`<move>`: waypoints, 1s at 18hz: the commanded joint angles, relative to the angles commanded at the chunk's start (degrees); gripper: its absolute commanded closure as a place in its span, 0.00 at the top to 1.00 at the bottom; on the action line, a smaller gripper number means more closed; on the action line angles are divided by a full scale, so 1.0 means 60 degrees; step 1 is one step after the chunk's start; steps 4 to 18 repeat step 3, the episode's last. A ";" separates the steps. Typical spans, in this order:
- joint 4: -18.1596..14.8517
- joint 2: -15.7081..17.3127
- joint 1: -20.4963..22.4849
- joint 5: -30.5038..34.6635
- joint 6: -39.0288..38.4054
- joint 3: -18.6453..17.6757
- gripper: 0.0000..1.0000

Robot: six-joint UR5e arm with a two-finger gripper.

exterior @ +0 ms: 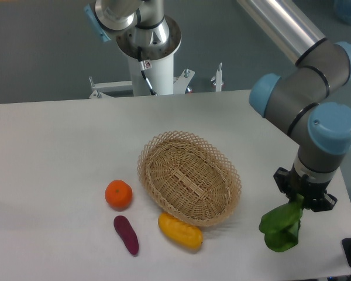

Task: Pick up the green vegetable from the table
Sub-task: 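Carry the bok choy over the basket to beside the basket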

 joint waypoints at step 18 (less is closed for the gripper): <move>0.0000 0.0000 0.0000 0.0029 0.0000 0.0000 0.21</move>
